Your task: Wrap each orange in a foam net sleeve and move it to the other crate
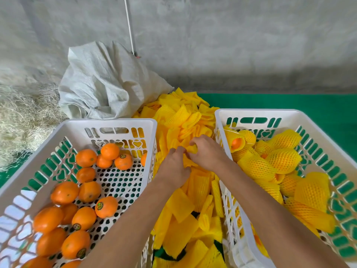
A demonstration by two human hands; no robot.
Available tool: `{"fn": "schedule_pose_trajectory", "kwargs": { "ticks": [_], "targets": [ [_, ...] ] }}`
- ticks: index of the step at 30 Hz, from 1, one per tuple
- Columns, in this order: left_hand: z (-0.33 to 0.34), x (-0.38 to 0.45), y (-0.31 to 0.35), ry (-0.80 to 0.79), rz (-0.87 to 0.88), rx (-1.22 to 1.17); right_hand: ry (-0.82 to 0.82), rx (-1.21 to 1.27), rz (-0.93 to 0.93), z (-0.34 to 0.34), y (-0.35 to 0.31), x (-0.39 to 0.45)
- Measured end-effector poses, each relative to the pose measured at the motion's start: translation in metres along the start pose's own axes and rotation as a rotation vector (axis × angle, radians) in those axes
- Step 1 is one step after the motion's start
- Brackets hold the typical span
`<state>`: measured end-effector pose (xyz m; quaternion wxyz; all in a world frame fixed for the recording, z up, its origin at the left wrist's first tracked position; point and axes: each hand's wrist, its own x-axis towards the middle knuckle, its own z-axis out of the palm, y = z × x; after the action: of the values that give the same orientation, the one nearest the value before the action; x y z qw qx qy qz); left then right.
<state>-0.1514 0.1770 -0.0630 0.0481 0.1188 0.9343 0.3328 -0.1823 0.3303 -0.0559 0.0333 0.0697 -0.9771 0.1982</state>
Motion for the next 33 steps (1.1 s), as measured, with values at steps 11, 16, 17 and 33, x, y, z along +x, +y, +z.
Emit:
{"fn": "schedule_pose_trajectory", "kwargs": {
  "ticks": [11,16,17,33],
  "targets": [
    [-0.001,0.009,-0.004,0.297,-0.037,-0.211,0.244,0.503,-0.214,-0.010,-0.013,-0.005],
    [-0.005,0.011,-0.002,0.326,-0.006,-0.327,0.313,0.632,-0.203,-0.013,-0.012,-0.006],
    [-0.005,0.012,-0.002,0.353,0.006,-0.320,0.313,0.648,-0.169,-0.013,-0.011,-0.005],
    [-0.014,0.008,0.006,0.471,-0.027,-0.558,0.230,0.732,-0.033,-0.011,-0.010,0.001]
  ]
}}
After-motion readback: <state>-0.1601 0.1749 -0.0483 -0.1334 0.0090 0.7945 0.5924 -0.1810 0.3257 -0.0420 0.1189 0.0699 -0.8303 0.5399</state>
